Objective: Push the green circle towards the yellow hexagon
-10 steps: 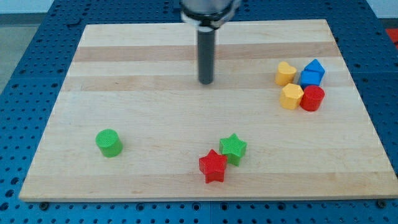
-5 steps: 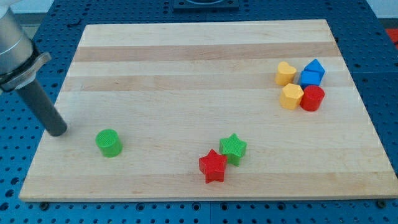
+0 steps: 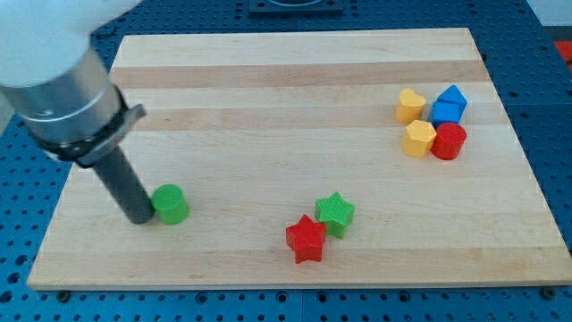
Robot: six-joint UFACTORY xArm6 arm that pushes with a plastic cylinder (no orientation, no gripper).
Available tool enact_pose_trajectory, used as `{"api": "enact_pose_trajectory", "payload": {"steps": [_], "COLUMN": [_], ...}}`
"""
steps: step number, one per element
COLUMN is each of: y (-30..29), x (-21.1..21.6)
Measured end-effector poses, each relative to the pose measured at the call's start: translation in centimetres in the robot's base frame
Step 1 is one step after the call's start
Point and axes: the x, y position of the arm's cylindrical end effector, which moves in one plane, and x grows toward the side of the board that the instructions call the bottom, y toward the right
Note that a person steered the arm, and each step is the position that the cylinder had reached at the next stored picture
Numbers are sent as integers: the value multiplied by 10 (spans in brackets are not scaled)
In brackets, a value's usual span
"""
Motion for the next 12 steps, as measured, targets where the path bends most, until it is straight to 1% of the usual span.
{"api": "enact_pose_trajectory", "payload": {"steps": [1,2,3,4,5,6,7,9,10,11,12], "y": [76,140,194,223,214,184,173,234,250,234,200], "x": [-11,-26,-44,-53,-53,-53,-60,-68,-70,-70,-73]}}
